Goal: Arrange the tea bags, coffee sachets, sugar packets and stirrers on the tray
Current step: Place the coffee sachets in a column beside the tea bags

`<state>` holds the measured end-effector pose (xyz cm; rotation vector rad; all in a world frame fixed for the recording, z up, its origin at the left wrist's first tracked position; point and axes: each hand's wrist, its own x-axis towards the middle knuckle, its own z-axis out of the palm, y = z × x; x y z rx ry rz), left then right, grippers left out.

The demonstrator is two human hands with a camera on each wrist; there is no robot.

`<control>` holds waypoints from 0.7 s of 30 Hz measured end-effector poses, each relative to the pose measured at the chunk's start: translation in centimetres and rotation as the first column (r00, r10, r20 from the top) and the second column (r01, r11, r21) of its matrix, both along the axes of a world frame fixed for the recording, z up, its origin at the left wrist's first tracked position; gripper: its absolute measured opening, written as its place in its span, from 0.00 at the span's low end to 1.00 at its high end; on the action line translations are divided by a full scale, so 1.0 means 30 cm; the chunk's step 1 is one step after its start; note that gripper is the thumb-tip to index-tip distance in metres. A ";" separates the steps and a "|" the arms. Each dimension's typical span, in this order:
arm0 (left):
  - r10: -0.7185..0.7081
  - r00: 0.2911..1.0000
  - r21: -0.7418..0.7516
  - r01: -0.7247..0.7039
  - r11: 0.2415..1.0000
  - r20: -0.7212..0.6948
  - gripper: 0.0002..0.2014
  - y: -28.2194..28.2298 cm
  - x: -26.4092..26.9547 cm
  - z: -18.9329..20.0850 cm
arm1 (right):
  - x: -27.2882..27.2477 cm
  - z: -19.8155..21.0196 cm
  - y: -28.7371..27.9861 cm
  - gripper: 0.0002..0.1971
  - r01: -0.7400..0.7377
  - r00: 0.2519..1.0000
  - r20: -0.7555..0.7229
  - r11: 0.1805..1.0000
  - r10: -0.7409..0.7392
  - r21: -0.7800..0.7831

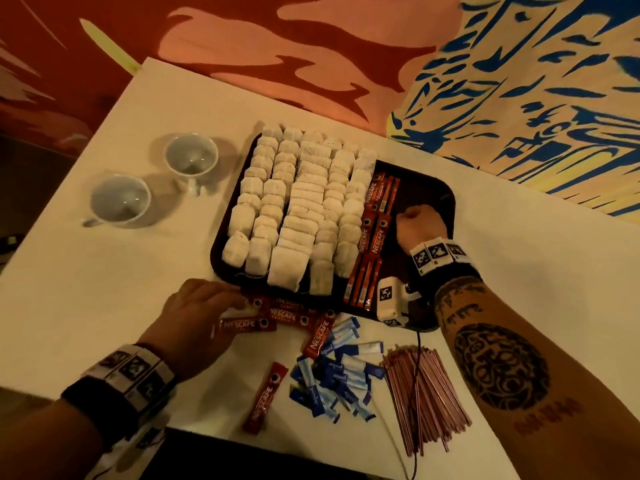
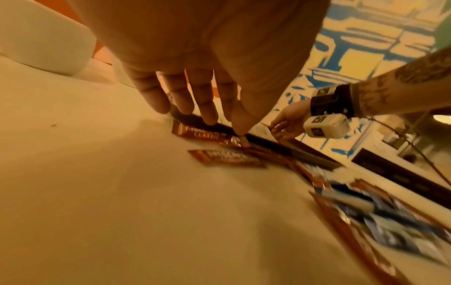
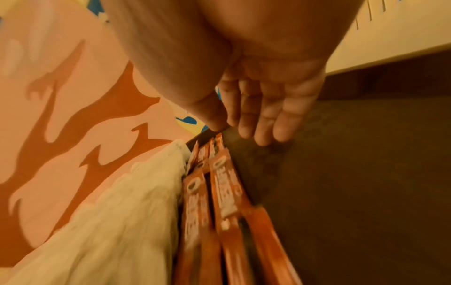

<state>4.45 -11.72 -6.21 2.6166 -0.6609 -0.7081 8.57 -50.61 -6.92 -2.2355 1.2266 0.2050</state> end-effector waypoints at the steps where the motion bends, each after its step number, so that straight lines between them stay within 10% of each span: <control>1: -0.021 1.000 0.031 0.021 0.999 0.002 0.25 0.012 -0.011 -0.006 | -0.041 0.003 0.031 0.18 0.007 1.000 0.024 1.000 -0.007 0.005; 7: -0.108 0.994 0.170 0.107 0.980 -0.002 0.41 -0.001 -0.045 -0.036 | -0.217 -0.036 0.139 0.21 -0.037 0.994 0.105 0.999 0.035 0.017; 21: -0.149 0.984 0.213 0.126 0.969 0.099 0.21 -0.106 -0.091 -0.071 | -0.252 -0.043 0.144 0.24 -0.154 0.986 0.062 0.987 0.152 0.033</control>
